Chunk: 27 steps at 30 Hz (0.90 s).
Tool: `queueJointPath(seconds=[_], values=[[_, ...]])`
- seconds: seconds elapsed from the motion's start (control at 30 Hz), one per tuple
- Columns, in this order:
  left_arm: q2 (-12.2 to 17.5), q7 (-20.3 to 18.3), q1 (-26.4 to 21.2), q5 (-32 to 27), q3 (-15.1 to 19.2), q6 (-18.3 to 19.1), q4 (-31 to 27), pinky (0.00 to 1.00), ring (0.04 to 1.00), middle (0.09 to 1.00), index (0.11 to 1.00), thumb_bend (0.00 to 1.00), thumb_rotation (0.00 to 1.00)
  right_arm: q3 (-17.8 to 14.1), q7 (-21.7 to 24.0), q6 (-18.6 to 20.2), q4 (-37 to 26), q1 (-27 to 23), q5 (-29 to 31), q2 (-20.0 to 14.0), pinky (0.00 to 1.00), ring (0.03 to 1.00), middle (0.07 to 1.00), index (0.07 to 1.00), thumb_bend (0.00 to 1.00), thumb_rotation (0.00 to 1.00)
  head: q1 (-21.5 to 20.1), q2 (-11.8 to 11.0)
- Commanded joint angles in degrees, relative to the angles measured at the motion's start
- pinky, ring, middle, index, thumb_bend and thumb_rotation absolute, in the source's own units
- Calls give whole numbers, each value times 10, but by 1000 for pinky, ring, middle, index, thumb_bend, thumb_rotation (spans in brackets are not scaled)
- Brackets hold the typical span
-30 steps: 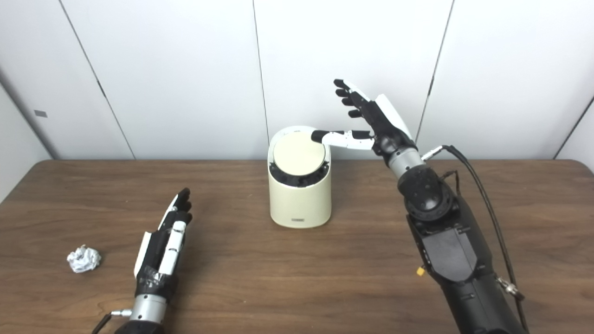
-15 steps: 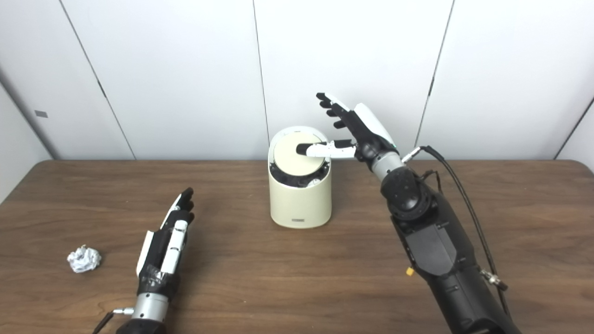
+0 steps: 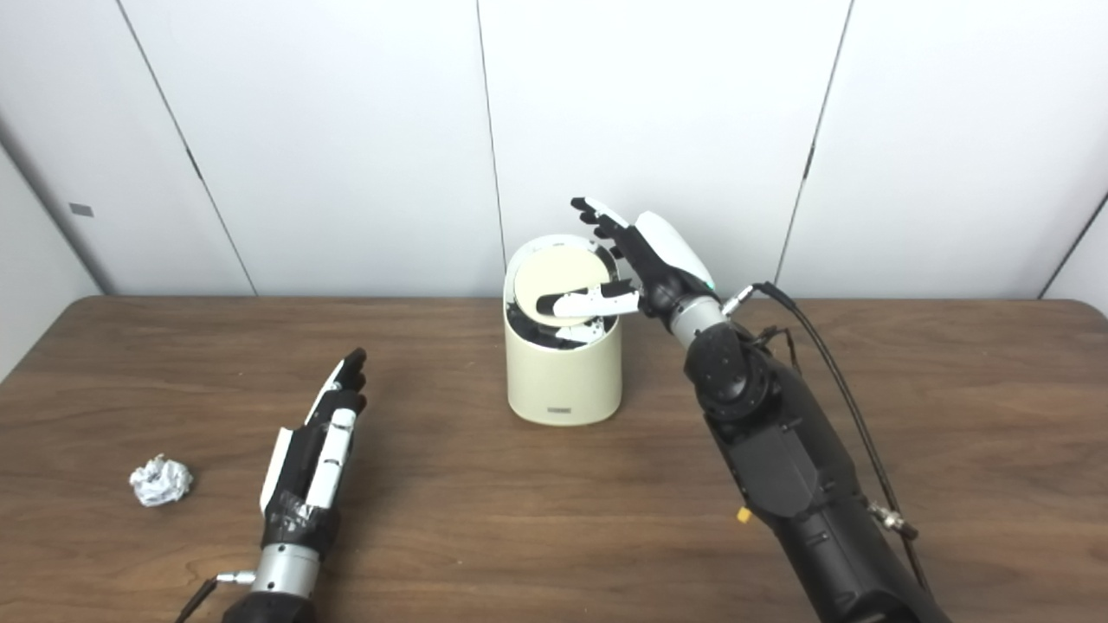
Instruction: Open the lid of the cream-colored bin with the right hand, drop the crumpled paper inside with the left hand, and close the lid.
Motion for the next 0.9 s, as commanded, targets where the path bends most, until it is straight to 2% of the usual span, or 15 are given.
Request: queueJointPath(seconds=[0.0, 0.23, 0.67, 0.87], values=[[-15, 4, 14, 2, -10, 1, 29, 1000, 1000, 998, 961, 395, 843, -2, -17, -22, -8, -37, -6, 0, 814, 892, 913, 921, 766, 439, 0, 2], [-14, 1, 16, -1, -9, -4, 26, 1000, 1000, 995, 956, 414, 840, -3, -15, -19, -3, -35, -8, 2, 816, 895, 914, 925, 782, 483, 0, 7], [-13, 0, 20, -4, -9, 4, 14, 1000, 1000, 994, 957, 394, 847, -7, -19, -13, -4, -33, -11, -1, 827, 890, 909, 922, 773, 471, -3, 14], [-12, -3, 21, -11, -7, -1, 14, 1000, 1000, 994, 952, 378, 856, 0, -31, -35, 2, -32, -20, -5, 816, 882, 900, 909, 773, 390, -4, 16]])
